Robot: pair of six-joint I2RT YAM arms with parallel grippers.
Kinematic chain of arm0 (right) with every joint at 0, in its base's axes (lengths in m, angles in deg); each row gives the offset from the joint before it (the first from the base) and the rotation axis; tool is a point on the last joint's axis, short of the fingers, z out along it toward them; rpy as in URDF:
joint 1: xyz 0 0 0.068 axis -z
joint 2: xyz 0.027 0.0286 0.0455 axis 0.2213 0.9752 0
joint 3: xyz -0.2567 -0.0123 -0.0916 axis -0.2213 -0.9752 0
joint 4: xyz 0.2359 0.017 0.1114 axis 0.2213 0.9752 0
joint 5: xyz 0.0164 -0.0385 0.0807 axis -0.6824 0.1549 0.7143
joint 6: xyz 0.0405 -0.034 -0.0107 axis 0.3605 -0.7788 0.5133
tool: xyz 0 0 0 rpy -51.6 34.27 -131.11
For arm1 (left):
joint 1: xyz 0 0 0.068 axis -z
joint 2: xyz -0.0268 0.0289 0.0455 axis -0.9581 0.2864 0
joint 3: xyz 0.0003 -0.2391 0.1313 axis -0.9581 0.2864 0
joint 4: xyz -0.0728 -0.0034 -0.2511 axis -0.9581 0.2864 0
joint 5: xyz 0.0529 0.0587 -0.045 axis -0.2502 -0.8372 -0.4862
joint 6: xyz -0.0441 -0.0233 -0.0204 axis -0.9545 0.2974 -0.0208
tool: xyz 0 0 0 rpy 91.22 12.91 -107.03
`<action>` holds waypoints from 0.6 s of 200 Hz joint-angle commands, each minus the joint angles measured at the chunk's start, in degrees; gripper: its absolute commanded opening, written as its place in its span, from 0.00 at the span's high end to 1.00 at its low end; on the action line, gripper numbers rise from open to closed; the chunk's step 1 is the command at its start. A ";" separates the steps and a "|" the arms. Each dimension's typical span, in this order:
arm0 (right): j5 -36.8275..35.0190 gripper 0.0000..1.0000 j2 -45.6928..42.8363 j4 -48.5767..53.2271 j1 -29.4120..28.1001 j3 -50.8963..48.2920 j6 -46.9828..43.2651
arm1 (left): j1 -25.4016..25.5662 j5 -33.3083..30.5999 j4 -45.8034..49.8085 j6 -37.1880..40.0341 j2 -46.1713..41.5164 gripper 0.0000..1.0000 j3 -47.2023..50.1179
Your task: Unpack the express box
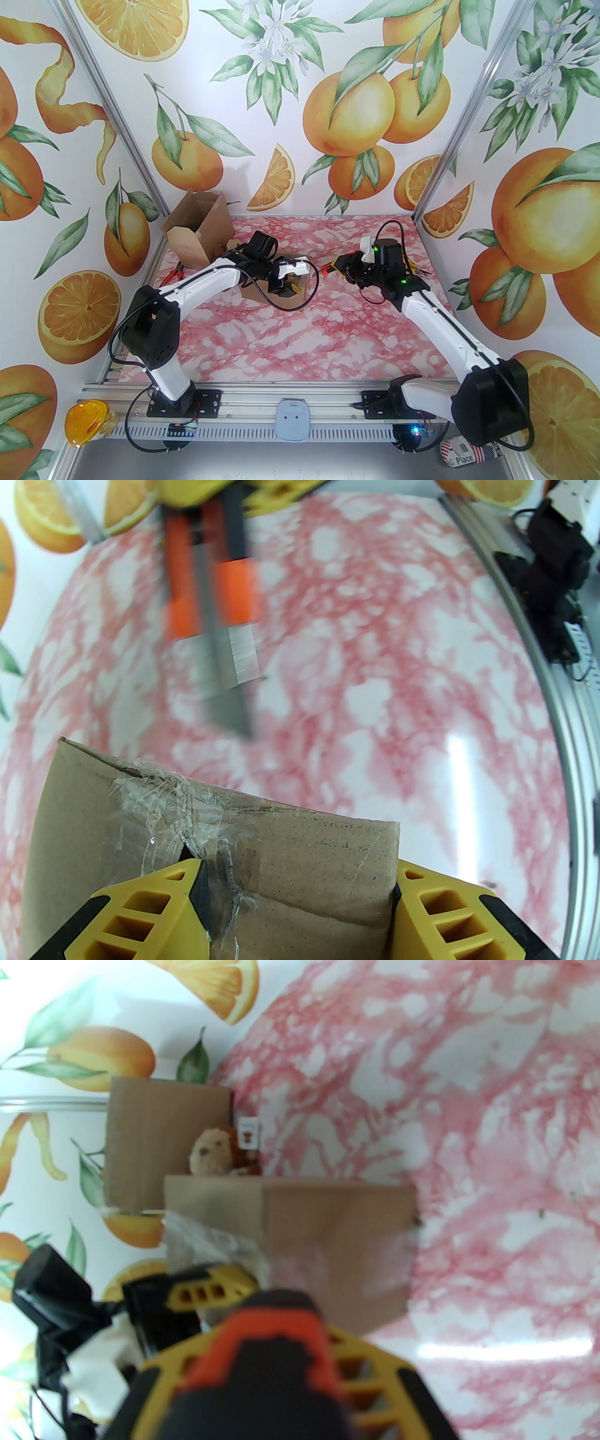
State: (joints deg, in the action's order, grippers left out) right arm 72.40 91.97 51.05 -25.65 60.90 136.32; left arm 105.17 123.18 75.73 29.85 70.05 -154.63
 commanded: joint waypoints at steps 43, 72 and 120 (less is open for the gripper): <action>-4.53 1.00 -5.57 -7.51 -1.63 -3.33 4.77 | 0.18 -5.72 2.66 -3.67 0.16 0.44 0.98; -10.63 1.00 -5.84 -11.24 -4.37 -3.01 6.09 | 1.13 -6.76 2.66 -5.44 -0.29 0.43 0.65; -17.40 1.00 -3.34 -9.24 -8.70 1.46 2.51 | 1.69 -9.36 0.56 -9.80 -2.01 0.40 0.43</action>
State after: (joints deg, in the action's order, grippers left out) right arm 60.43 87.38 43.64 -32.82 58.41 140.63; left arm 106.83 117.21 74.20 24.28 69.22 -154.63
